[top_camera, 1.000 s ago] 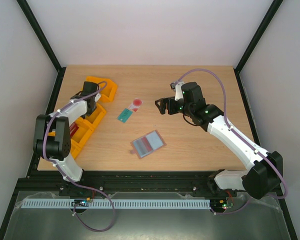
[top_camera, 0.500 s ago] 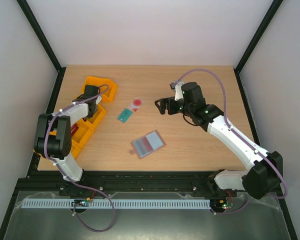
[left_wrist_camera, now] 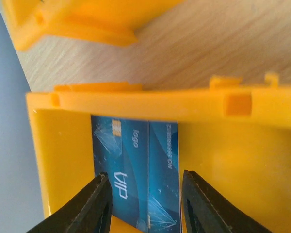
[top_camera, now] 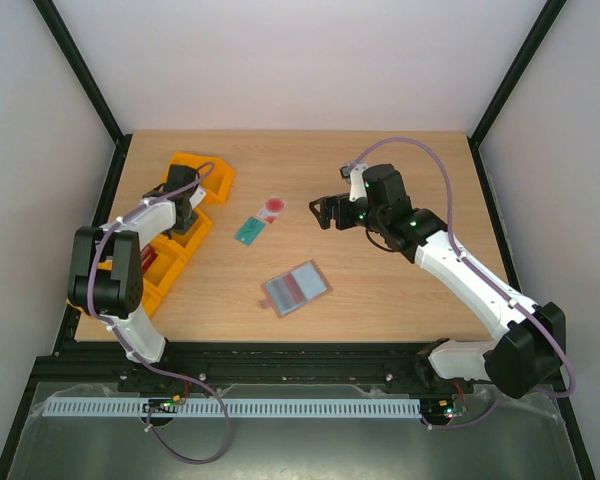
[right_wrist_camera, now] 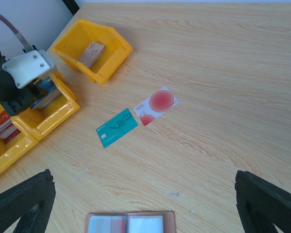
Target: Take the credit cards out of the card holder
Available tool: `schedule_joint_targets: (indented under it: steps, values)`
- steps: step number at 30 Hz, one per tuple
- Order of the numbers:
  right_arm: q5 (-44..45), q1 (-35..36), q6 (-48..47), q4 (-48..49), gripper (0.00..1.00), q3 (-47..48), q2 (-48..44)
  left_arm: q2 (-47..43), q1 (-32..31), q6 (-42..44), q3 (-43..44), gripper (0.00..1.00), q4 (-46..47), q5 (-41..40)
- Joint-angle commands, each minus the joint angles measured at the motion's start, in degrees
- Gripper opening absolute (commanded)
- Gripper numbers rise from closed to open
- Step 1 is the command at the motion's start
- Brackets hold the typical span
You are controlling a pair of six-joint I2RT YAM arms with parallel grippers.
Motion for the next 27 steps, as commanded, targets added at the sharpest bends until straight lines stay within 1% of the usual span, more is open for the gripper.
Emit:
schedule_joint_targets:
  steps: [1, 4, 7, 10, 11, 12, 14, 18, 19, 21, 23, 27]
  values:
    - [0.00, -0.20, -0.67, -0.62, 0.99, 0.57, -0.41, -1.56, 0.49, -4.20, 5.66, 0.43, -6.05, 6.89]
    - [0.05, -0.20, -0.52, -0.60, 0.99, 0.33, -0.12, -3.75, -0.04, -6.32, 7.86, 0.42, -9.62, 12.52]
    - [0.94, -0.20, 0.13, -0.76, 0.99, -0.45, 0.91, -8.02, -2.66, -7.11, 7.29, 0.43, -12.36, 18.90]
    - [2.20, -0.19, 2.18, -1.48, 0.99, -1.74, 3.50, -12.17, -6.11, -8.94, 5.89, 0.48, -15.60, 27.66]
    - [2.01, -0.03, 3.10, -1.43, 0.99, -2.48, 4.55, -13.32, -6.80, -9.91, 5.30, 0.49, -16.64, 32.84]
    - [2.00, 0.54, 3.85, -1.11, 0.95, -3.42, 5.73, -14.39, -7.04, -10.91, 4.61, 0.50, -17.05, 36.82]
    - [4.36, 3.37, 4.71, -0.78, 0.93, -4.92, 7.18, -16.17, -7.07, -13.83, 3.00, 0.51, -16.66, 43.77]
    - [16.04, 12.83, 6.39, -3.89, 0.92, -5.38, 10.79, -19.11, -7.06, -20.35, -1.48, 0.55, -13.92, 53.02]
    - [17.69, 14.99, 7.05, -5.03, 0.92, -5.25, 12.17, -20.17, -7.03, -21.85, -3.13, 0.56, -12.56, 55.39]
    - [17.89, 18.57, 8.65, -6.93, 0.92, -5.36, 15.10, -22.30, -6.98, -24.87, -7.39, 0.58, -9.68, 59.75]
    - [18.29, 21.83, 10.30, -7.72, 0.92, -5.34, 17.96, -23.98, -6.68, -27.69, -9.86, 0.61, -7.36, 62.94]
    - [20.76, 28.63, 12.36, -9.43, 0.95, -0.83, 24.38, -26.22, -4.22, -32.66, -11.81, 0.63, -4.03, 64.71]
